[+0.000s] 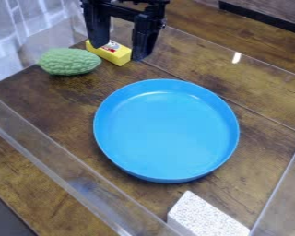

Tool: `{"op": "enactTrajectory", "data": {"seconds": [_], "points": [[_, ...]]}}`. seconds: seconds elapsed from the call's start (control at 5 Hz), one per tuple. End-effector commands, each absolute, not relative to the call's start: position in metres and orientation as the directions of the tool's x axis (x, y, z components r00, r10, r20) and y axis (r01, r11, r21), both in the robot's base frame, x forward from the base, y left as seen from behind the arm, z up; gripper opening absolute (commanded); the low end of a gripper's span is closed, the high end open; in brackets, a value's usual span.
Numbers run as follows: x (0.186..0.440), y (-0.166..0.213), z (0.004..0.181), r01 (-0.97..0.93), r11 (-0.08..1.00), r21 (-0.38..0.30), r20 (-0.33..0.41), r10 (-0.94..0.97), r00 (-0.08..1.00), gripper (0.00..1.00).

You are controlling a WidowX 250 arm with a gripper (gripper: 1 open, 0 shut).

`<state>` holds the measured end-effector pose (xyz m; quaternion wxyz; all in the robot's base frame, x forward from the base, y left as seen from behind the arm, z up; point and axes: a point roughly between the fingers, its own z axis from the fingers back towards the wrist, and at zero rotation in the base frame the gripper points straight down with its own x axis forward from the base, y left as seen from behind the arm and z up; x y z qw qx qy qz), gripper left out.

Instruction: Put the green object in the blue tray

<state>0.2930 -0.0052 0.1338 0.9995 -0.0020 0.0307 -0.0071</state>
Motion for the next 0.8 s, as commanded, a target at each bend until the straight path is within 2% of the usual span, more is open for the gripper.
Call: {"op": "enactTrajectory", "data": {"seconds": [0.0,0.6], "points": [[0.293,-0.003,0.128,0.04,0.999,-0.003,-0.077,-0.04,0.996,1.0],[0.299,0.02,0.115,0.201,0.979,0.026,-0.106,-0.197,0.975,1.0]]}}
